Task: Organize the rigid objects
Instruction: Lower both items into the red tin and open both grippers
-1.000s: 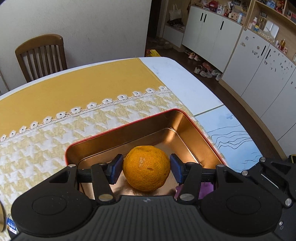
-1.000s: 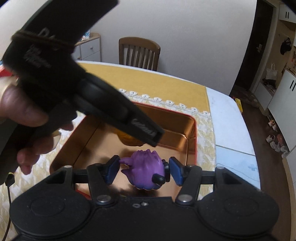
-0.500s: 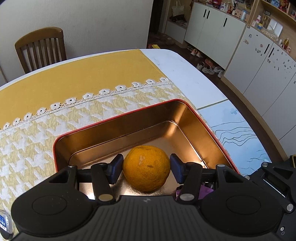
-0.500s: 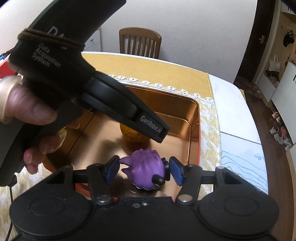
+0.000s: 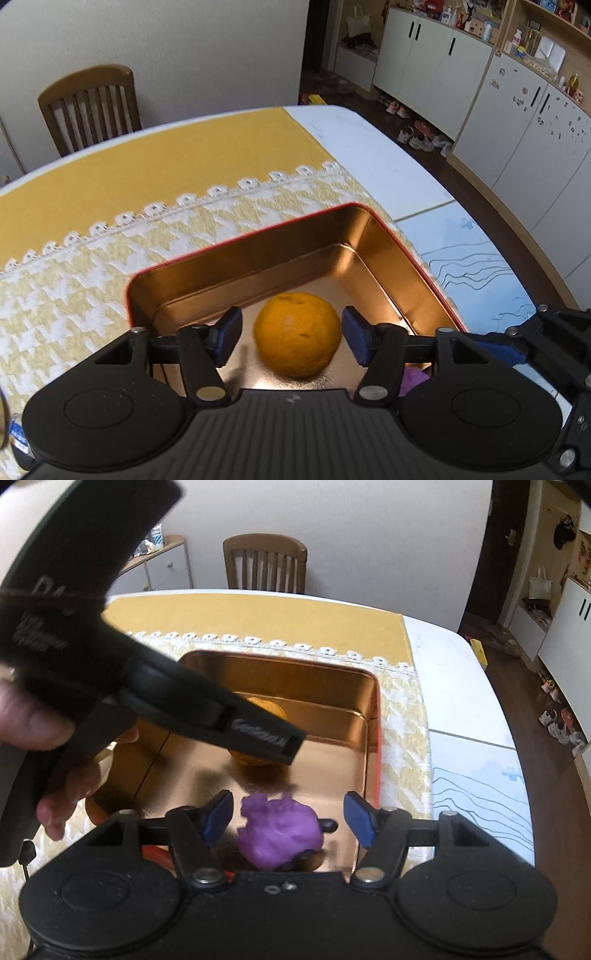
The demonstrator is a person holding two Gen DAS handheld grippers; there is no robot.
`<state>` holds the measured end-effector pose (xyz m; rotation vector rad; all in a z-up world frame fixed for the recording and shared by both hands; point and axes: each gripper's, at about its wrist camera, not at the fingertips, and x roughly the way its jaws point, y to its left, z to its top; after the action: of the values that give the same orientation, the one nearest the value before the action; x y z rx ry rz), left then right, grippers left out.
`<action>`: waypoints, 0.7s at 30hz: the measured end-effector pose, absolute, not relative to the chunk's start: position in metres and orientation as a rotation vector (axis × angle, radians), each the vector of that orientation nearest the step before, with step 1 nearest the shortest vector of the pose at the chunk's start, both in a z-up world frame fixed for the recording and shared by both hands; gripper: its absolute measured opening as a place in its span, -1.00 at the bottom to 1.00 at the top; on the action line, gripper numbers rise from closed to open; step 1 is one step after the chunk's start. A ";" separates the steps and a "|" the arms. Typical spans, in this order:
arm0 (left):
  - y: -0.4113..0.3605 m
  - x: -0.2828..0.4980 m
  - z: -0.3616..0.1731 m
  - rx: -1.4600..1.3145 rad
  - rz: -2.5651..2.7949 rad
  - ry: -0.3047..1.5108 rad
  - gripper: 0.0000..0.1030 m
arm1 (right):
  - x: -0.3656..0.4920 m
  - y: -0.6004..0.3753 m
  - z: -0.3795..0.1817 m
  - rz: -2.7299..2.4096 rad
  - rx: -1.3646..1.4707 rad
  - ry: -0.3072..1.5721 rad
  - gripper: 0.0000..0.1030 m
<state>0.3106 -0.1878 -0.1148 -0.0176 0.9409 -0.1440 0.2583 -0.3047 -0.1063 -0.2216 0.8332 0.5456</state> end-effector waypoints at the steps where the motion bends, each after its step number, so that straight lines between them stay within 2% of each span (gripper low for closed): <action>1: -0.187 0.308 -0.112 -0.018 -0.143 0.930 0.22 | 0.258 -0.306 -0.105 0.542 -0.215 0.833 0.35; 5: -0.183 0.297 -0.100 -0.022 -0.149 0.894 0.22 | 0.257 -0.311 -0.100 0.528 -0.176 0.833 0.35; 21: -0.150 0.232 -0.056 -0.021 -0.189 0.765 0.22 | 0.223 -0.324 -0.070 0.530 -0.096 0.773 0.59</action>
<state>0.2321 -0.1503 -0.0561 -0.0210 0.7647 -0.1889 0.2234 -0.3240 -0.0703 -0.0958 0.7726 0.5304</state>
